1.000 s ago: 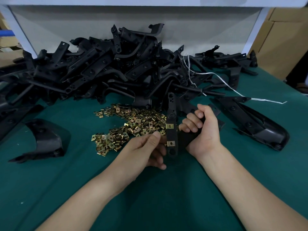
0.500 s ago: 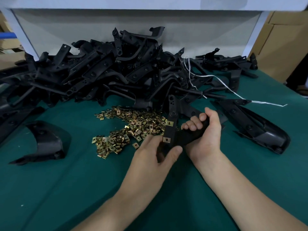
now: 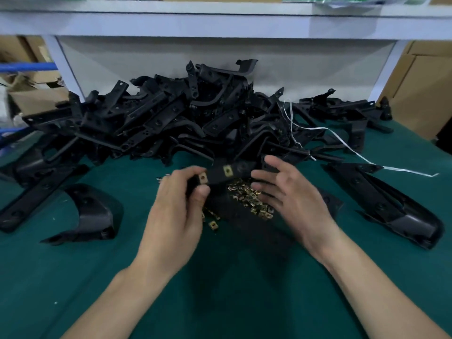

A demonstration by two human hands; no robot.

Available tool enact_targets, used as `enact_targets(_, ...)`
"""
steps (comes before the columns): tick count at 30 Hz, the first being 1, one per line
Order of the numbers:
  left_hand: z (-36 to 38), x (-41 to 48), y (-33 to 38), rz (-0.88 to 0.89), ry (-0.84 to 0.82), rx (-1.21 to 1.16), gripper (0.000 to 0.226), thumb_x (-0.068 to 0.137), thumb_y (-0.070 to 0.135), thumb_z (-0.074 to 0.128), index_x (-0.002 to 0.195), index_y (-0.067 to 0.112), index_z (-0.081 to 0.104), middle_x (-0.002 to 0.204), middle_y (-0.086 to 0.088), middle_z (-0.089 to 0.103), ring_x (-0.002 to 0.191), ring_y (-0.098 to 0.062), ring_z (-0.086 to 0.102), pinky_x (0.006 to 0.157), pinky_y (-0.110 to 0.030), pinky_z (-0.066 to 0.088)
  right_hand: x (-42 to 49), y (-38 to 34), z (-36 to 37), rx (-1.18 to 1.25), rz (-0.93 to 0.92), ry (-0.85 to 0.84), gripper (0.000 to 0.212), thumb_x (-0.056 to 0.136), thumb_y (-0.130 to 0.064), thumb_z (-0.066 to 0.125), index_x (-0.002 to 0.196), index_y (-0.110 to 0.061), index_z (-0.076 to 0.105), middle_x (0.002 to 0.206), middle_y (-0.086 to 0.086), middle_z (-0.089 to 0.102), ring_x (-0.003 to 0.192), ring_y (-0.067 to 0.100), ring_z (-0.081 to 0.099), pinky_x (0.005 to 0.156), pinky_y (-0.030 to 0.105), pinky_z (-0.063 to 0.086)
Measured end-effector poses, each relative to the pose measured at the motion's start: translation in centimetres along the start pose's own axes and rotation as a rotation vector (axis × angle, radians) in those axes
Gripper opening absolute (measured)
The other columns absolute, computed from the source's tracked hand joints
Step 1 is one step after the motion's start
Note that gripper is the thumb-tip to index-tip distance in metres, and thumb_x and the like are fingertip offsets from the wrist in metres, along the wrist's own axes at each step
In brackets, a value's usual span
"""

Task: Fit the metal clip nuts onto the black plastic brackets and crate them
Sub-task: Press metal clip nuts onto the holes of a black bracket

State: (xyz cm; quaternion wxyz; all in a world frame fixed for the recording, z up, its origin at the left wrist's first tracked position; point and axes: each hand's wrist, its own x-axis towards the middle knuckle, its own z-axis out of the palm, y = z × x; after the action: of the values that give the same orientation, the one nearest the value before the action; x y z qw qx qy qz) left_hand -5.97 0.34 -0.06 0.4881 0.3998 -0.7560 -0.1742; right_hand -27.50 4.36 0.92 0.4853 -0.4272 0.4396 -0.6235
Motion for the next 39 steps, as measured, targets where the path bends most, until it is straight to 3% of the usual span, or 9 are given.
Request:
enact_targets(3, 0.8, -0.7, 0.5, 0.164, -0.079, 0.120, 0.028, 0.105, 0.031, 0.040, 0.124, 0.015, 0.053, 0.106, 0.016, 0.052, 0.096, -0.012, 0.050, 0.086, -0.024, 0.041, -1.2, 0.5, 1.2, -0.206, -0.119, -0.135, 0.038, 0.085, -0.036, 0.076, 0.121, -0.037, 0.066, 0.108, -0.002, 0.073, 0.101, 0.015, 0.071, 0.085, 0.024, 0.054)
enact_targets(7, 1.0, -0.9, 0.7, 0.180, -0.093, 0.091, 0.033, 0.104, 0.035, 0.040, 0.129, 0.016, 0.050, 0.112, 0.011, 0.054, 0.099, -0.017, 0.051, 0.088, -0.032, 0.044, -1.8, 0.2, 2.2, -0.248, -0.228, -0.081, 0.026, 0.084, -0.026, 0.077, 0.109, -0.031, 0.070, 0.096, -0.007, 0.075, 0.086, 0.005, 0.070, 0.074, 0.014, 0.051)
enact_targets(10, 1.0, -0.9, 0.7, 0.194, -0.093, 0.078, 0.032, 0.102, 0.043, 0.043, 0.128, 0.024, 0.045, 0.112, 0.018, 0.049, 0.099, -0.015, 0.049, 0.086, -0.030, 0.044, -1.9, -0.3, 2.3, -0.236, -0.223, -0.059, 0.032, 0.076, -0.025, 0.080, 0.106, -0.030, 0.071, 0.094, -0.006, 0.075, 0.086, 0.005, 0.070, 0.074, 0.014, 0.052)
enact_targets(15, 1.1, -1.0, 0.5, 0.238, -0.052, 0.130, 0.028, 0.103, 0.040, 0.045, 0.124, 0.022, 0.047, 0.107, 0.015, 0.052, 0.093, -0.012, 0.042, 0.082, -0.021, 0.038, -2.1, -0.8, 2.4, -0.288, -0.233, -0.061, 0.031, 0.071, -0.022, 0.083, 0.099, -0.030, 0.073, 0.092, -0.004, 0.076, 0.086, 0.008, 0.072, 0.075, 0.014, 0.053)
enact_targets(21, 1.3, -1.3, 0.7, 0.251, -0.033, 0.098, 0.023, 0.102, 0.031, 0.047, 0.123, 0.021, 0.047, 0.111, 0.014, 0.050, 0.098, -0.010, 0.041, 0.088, -0.025, 0.040, -2.3, -1.0, 2.4, -0.303, -0.255, -0.084, 0.027, 0.073, -0.020, 0.082, 0.097, -0.030, 0.073, 0.088, -0.009, 0.075, 0.082, 0.002, 0.069, 0.074, 0.011, 0.050)
enact_targets(26, 1.2, -1.1, 1.0, 0.277, -0.021, 0.095, 0.020, 0.100, 0.026, 0.049, 0.119, 0.021, 0.048, 0.105, 0.016, 0.050, 0.090, -0.010, 0.046, 0.080, -0.030, 0.041, -2.3, -1.1, 2.4, -0.282, -0.258, -0.117, 0.024, 0.076, -0.018, 0.080, 0.098, -0.024, 0.073, 0.086, -0.011, 0.073, 0.080, 0.001, 0.068, 0.074, 0.011, 0.050)
enact_targets(31, 1.2, -1.2, 0.8, 0.240, -0.043, 0.070, 0.020, 0.100, 0.029, 0.048, 0.119, 0.025, 0.049, 0.104, 0.019, 0.051, 0.090, -0.011, 0.051, 0.079, -0.030, 0.042, -2.2, -0.8, 2.4, -0.240, -0.224, -0.109, 0.026, 0.075, -0.015, 0.078, 0.100, -0.018, 0.071, 0.084, -0.008, 0.073, 0.078, 0.003, 0.068, 0.072, 0.013, 0.051)
enact_targets(36, 1.3, -1.5, 0.9, 0.057, -0.103, -0.147, 0.026, 0.098, 0.049, 0.051, 0.123, 0.051, 0.044, 0.113, 0.024, 0.060, 0.105, -0.005, 0.061, 0.086, -0.013, 0.044, -2.1, -1.1, 2.4, -0.217, -0.198, -0.086, 0.027, 0.075, -0.013, 0.077, 0.100, -0.015, 0.071, 0.086, -0.008, 0.075, 0.081, 0.002, 0.070, 0.072, 0.011, 0.051)
enact_targets(39, 1.6, -1.7, 0.9, -0.025, -0.082, -0.286, 0.033, 0.095, 0.053, 0.057, 0.125, 0.049, 0.044, 0.117, 0.024, 0.063, 0.115, -0.003, 0.060, 0.090, -0.009, 0.043, -2.1, -1.2, 2.3, -0.201, -0.187, -0.056, 0.027, 0.072, -0.017, 0.079, 0.098, -0.022, 0.074, 0.091, -0.002, 0.077, 0.086, 0.008, 0.072, 0.076, 0.014, 0.052)
